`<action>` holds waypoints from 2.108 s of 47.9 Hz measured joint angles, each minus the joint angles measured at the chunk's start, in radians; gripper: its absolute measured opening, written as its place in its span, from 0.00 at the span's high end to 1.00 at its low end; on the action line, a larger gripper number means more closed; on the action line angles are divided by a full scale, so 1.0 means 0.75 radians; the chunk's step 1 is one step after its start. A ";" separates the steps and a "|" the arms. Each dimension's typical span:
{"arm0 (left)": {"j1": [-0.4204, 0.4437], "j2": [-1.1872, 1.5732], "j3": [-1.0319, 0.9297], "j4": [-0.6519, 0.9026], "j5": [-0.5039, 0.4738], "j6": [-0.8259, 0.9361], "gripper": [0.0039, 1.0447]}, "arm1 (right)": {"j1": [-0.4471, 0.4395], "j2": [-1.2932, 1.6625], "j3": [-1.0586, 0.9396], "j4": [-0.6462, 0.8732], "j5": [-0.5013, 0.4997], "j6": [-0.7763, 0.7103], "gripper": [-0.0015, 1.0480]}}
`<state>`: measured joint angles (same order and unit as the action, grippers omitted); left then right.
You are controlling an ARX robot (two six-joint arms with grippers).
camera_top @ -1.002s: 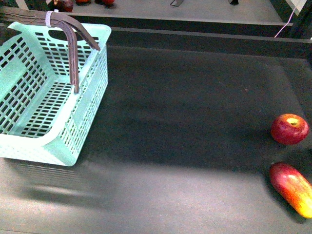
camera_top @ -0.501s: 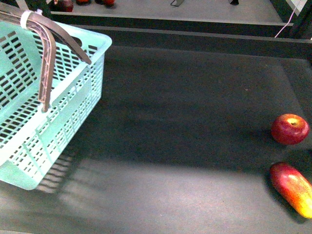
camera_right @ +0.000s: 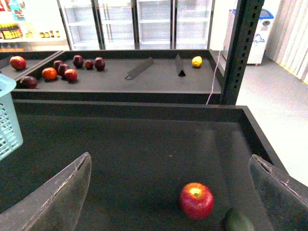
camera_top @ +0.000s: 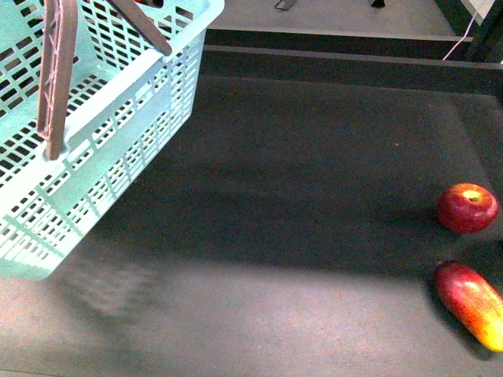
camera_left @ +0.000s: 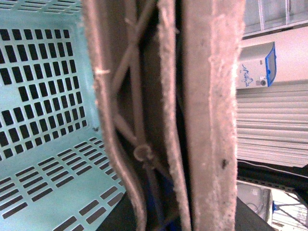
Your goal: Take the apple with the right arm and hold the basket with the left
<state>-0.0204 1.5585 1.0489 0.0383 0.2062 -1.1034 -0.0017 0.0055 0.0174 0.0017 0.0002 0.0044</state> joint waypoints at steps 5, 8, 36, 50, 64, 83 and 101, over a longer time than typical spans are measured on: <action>-0.014 -0.002 -0.012 -0.016 0.001 0.036 0.84 | 0.000 0.000 0.000 0.000 0.000 0.000 0.08; -0.028 -0.002 -0.014 -0.025 0.000 0.049 0.84 | 0.000 0.000 0.000 0.000 0.000 0.000 0.08; -0.254 -0.109 -0.009 -0.104 -0.037 0.125 0.84 | 0.000 0.000 0.000 0.000 0.000 0.000 0.08; -0.441 -0.063 0.004 -0.100 -0.064 0.121 0.84 | 0.000 0.000 0.000 0.000 0.000 0.000 0.08; -0.652 -0.050 0.032 -0.116 -0.111 0.119 0.84 | 0.000 0.000 0.000 0.000 0.000 0.000 0.08; -0.788 -0.017 0.079 -0.138 -0.138 0.109 0.84 | 0.000 0.000 0.000 0.000 0.000 0.000 0.08; -0.879 0.000 0.109 -0.130 -0.133 0.119 0.84 | 0.000 0.000 0.000 0.000 0.000 0.000 0.08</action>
<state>-0.6796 1.5585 1.1309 -0.0589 0.1062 -1.0145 -0.0017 0.0055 0.0174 0.0017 0.0002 0.0044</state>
